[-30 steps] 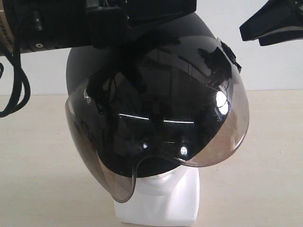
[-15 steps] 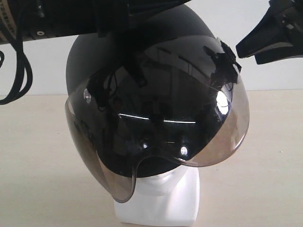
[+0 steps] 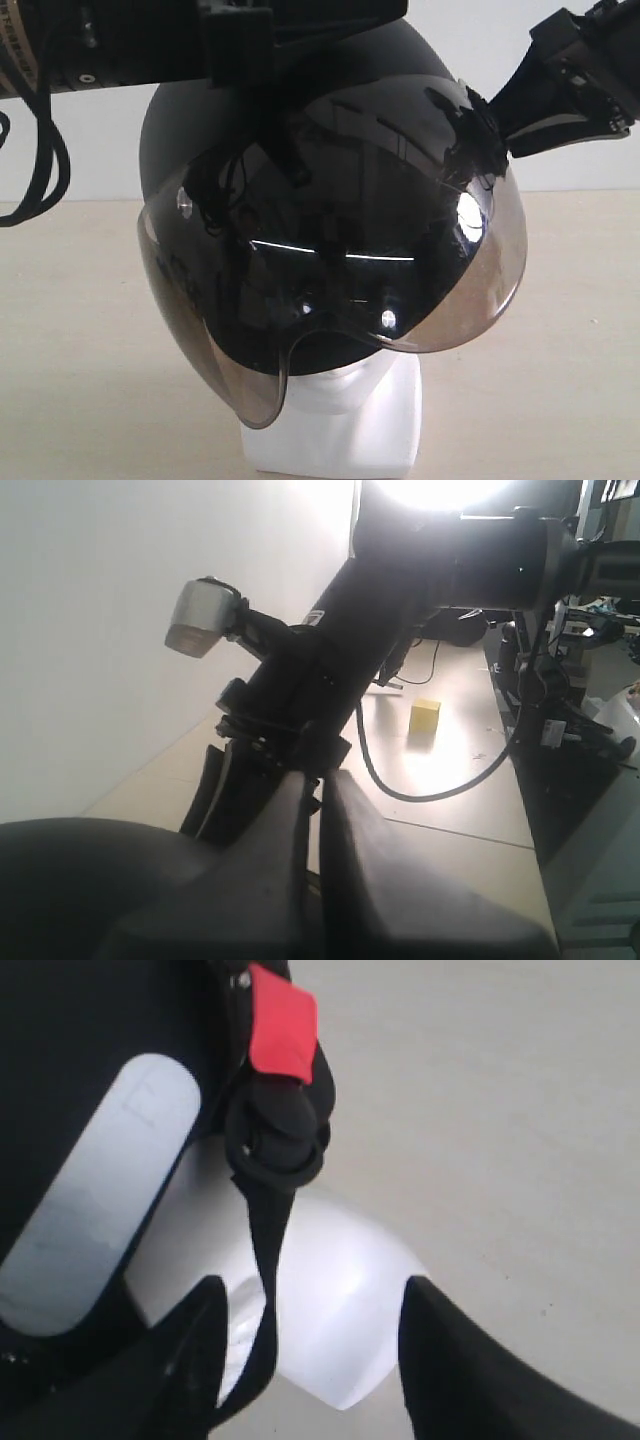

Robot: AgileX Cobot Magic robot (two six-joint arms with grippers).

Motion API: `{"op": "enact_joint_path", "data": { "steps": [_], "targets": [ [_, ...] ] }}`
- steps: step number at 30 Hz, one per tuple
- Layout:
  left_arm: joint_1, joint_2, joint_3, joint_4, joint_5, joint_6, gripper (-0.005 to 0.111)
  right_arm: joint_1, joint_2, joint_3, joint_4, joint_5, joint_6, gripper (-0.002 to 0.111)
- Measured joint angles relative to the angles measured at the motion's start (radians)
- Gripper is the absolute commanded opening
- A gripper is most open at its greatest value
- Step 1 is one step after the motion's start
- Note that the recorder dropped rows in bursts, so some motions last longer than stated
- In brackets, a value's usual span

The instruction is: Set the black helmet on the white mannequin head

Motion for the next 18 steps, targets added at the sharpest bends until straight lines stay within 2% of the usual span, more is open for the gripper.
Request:
{"op": "enact_joint_path", "data": {
  "steps": [3, 6, 7, 18],
  "targets": [
    [0.000, 0.000, 0.000, 0.000, 0.007, 0.000, 0.004, 0.000, 0.008, 0.000, -0.004, 0.023, 0.008, 0.026],
    [0.000, 0.000, 0.000, 0.000, 0.008, 0.000, 0.004, 0.000, 0.010, 0.000, -0.006, 0.029, 0.011, 0.003],
    [0.000, 0.000, 0.000, 0.000, 0.008, 0.000, 0.004, 0.002, 0.010, 0.000, -0.006, 0.033, 0.011, 0.000],
    [0.000, 0.000, -0.002, 0.000, 0.019, 0.000, 0.004, 0.009, 0.010, 0.000, -0.045, 0.045, 0.046, 0.000]
  ]
}}
